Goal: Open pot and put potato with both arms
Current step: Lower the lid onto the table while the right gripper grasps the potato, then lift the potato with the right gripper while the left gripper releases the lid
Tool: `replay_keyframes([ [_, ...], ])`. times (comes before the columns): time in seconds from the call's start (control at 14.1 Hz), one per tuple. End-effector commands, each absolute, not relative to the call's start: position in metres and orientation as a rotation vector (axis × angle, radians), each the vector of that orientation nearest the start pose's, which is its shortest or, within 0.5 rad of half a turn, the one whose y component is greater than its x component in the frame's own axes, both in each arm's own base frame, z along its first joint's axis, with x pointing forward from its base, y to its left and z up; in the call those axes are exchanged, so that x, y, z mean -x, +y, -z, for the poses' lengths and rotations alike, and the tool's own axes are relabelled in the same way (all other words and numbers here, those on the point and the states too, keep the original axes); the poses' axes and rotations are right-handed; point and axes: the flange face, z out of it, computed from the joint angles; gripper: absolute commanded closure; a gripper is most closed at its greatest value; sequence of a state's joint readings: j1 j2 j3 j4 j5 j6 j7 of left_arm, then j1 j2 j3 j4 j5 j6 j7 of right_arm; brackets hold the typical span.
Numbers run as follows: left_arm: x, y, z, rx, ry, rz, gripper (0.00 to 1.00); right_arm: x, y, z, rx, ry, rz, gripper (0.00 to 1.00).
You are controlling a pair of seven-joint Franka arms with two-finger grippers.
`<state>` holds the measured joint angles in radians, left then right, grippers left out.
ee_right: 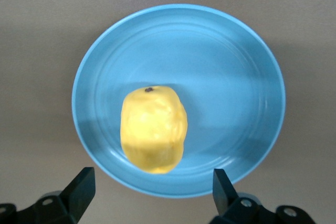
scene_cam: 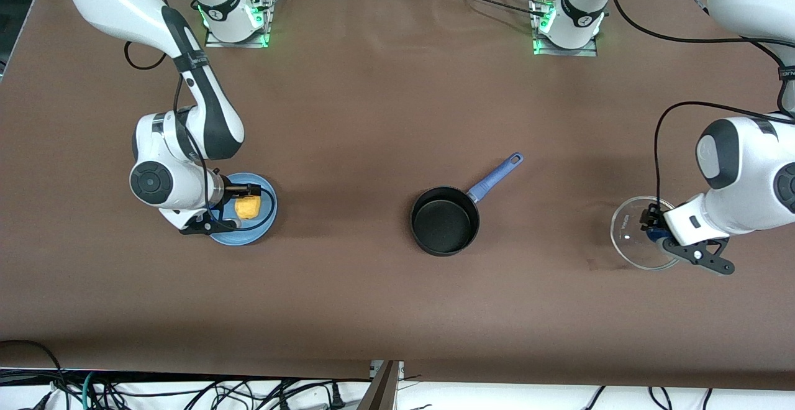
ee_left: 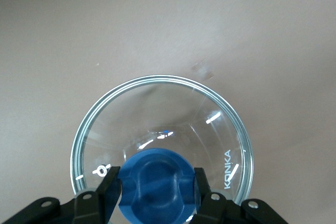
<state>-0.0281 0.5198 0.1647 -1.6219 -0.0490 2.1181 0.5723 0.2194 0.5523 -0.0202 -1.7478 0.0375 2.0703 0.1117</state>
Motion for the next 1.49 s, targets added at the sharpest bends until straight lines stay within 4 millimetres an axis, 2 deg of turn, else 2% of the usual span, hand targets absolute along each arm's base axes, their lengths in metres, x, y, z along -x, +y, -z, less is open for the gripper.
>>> replay_keyframes([
  [0.0, -0.644, 0.113, -0.298, 3.062, 0.723, 0.03, 0.63, -0.626, 0.128, -0.225, 3.124, -0.078, -0.328, 0.02],
  [0.14, -0.633, 0.125, -0.281, 3.096, 0.714, 0.053, 0.63, -0.63, 0.13, -0.222, 3.124, -0.083, -0.307, 0.04],
  [0.35, -0.618, 0.13, -0.256, 3.092, 0.684, 0.068, 0.63, -0.631, 0.13, -0.212, 3.124, -0.078, -0.304, 0.09],
  [0.57, -0.609, 0.131, -0.24, 3.089, 0.668, 0.07, 0.64, -0.629, 0.13, -0.204, 3.107, -0.057, -0.323, 0.25],
  [0.71, -0.606, 0.133, -0.229, 3.123, 0.626, 0.058, 0.62, -0.63, 0.13, -0.202, 3.107, -0.059, -0.326, 0.28],
  [0.78, -0.606, 0.134, -0.226, 3.133, 0.61, 0.06, 0.58, -0.629, 0.13, -0.201, 3.106, -0.057, -0.326, 0.3],
  [0.85, -0.606, 0.134, -0.225, 3.143, 0.597, 0.064, 0.46, -0.63, 0.13, -0.201, 3.106, -0.059, -0.323, 0.39],
  [0.99, -0.61, 0.133, -0.23, 3.148, 0.582, 0.074, 0.16, -0.634, 0.133, -0.212, 3.104, -0.073, -0.309, 0.58],
  [1.06, -0.612, 0.132, -0.235, 3.15, 0.578, 0.08, 0.0, -0.635, 0.141, -0.219, 3.085, -0.068, -0.329, 0.63],
  [1.13, -0.614, 0.131, -0.241, 3.153, 0.581, 0.084, 0.0, -0.64, 0.148, -0.234, 3.032, -0.003, -0.363, 0.63],
  [1.28, -0.626, 0.125, -0.27, 3.177, 0.585, 0.078, 0.0, -0.648, 0.17, -0.271, 2.917, 0.138, -0.461, 0.63],
  [1.42, -0.635, 0.117, -0.303, 3.226, 0.519, 0.009, 0.0, -0.648, 0.207, -0.302, 2.863, 0.293, -0.53, 0.63],
])
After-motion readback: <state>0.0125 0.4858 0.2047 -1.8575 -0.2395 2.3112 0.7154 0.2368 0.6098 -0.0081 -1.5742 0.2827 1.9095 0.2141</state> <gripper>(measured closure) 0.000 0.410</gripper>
